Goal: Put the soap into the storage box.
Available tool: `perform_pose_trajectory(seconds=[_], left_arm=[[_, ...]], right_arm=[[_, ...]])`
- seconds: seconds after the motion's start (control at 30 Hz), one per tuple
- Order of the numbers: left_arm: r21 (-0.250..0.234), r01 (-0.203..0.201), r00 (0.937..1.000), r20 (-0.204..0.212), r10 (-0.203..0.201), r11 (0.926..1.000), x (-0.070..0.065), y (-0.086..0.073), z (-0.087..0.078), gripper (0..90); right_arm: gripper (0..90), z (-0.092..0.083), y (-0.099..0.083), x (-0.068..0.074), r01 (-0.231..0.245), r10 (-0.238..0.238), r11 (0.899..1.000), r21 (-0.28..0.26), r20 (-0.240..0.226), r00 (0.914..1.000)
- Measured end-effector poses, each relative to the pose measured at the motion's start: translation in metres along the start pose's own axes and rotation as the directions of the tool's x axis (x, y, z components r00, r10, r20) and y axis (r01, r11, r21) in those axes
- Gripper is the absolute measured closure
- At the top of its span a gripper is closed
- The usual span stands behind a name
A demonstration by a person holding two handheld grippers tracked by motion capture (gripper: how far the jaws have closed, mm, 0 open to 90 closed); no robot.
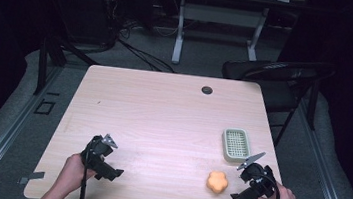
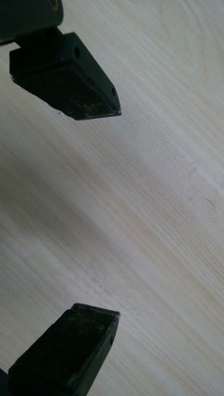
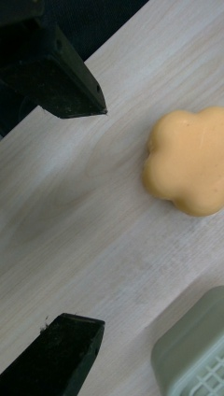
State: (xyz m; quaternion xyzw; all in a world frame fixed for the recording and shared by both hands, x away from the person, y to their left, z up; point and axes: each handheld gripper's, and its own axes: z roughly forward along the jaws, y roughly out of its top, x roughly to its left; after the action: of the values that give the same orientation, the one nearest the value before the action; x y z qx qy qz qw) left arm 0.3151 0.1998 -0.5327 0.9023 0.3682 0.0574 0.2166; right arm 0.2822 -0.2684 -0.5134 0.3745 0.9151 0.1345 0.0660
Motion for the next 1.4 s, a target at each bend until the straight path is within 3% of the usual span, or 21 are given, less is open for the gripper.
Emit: perform_pose_trajectory(seconds=[0.13,0.37,0.67,0.73,0.93,1.4], left_arm=[[0.004,0.000,1.0000,0.001,0.000,1.0000,0.000,0.000,0.000,3.9],[0.002,0.001,1.0000,0.002,-0.001,1.0000,-0.001,0.001,0.001,3.8],[0.004,-0.003,1.0000,0.009,0.003,1.0000,-0.001,0.001,0.002,3.7],[0.001,-0.004,1.0000,0.007,0.004,1.0000,-0.001,0.001,0.002,3.7],[0.006,-0.006,1.0000,0.004,0.006,1.0000,-0.001,0.002,0.002,3.7],[0.002,0.001,1.0000,0.001,-0.001,1.0000,0.000,0.001,0.002,3.7]], right_arm=[[0.0,-0.002,0.004,0.004,0.009,-0.009,1.000,-0.030,0.002,1.0000],[0.0,-0.001,0.016,0.011,0.050,-0.050,0.998,-0.038,0.003,0.9988],[0.0,0.013,0.040,0.021,0.087,-0.088,0.996,-0.035,-0.018,0.9960],[0.0,0.014,0.045,0.023,0.106,-0.106,0.994,-0.008,-0.001,0.9944],[0.0,0.025,0.054,0.025,0.123,-0.122,0.992,0.024,-0.014,0.9924],[5.5,0.049,0.070,0.032,0.138,-0.139,0.985,0.101,-0.002,0.9903]])
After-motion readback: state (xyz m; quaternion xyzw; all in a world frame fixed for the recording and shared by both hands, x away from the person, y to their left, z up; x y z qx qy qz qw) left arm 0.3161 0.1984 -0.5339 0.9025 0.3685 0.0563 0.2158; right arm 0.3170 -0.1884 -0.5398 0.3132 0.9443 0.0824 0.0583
